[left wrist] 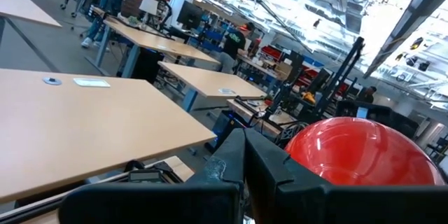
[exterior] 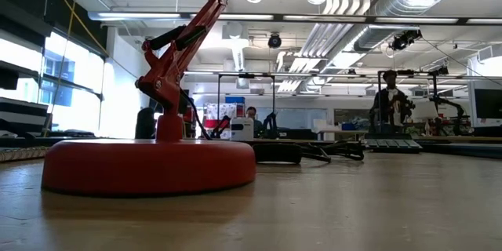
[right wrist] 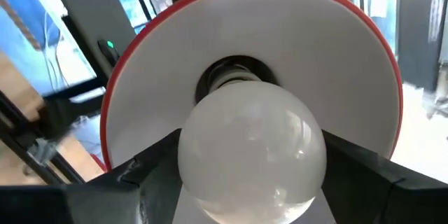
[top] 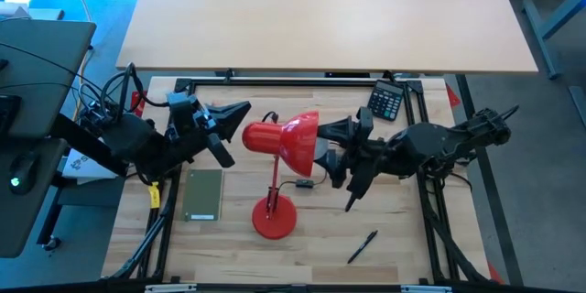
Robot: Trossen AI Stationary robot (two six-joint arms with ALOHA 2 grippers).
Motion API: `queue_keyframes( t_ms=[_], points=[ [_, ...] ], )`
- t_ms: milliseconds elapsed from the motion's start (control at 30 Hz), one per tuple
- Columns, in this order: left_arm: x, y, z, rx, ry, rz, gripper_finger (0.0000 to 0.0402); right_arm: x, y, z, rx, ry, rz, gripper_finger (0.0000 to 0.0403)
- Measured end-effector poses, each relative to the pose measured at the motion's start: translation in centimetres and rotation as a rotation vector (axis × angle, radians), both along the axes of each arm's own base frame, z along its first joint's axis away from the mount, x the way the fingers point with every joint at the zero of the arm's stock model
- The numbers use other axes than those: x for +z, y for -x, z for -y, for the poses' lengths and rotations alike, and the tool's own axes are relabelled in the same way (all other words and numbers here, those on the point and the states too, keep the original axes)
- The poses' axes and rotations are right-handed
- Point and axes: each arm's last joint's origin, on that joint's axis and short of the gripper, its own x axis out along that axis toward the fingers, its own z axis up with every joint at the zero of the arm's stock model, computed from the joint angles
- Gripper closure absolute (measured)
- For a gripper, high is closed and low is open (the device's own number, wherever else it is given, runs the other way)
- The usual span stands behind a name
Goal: Screw lightbulb
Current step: Insert the white lightbulb into the red lamp
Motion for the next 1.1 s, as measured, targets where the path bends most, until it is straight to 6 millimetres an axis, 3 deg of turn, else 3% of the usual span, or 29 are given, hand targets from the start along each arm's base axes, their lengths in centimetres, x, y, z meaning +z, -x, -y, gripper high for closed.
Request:
queue_keyframes(
  t_ms=[433,867,1100],
  points=[
    [-0.4,-0.1,0.0,0.001,-0.025,-0.040,0.0401,0.0,0.3,-0.8,0.104,-0.498,0.057,0.0130],
    [-0.4,-0.1,0.0,0.001,-0.026,-0.041,0.0402,0.0,0.5,-1.3,0.246,-1.207,0.125,0.0131],
    [-0.5,-0.1,0.0,0.000,-0.033,-0.051,0.0401,0.0,0.6,-1.3,0.252,-1.204,0.123,0.0129]
  ],
)
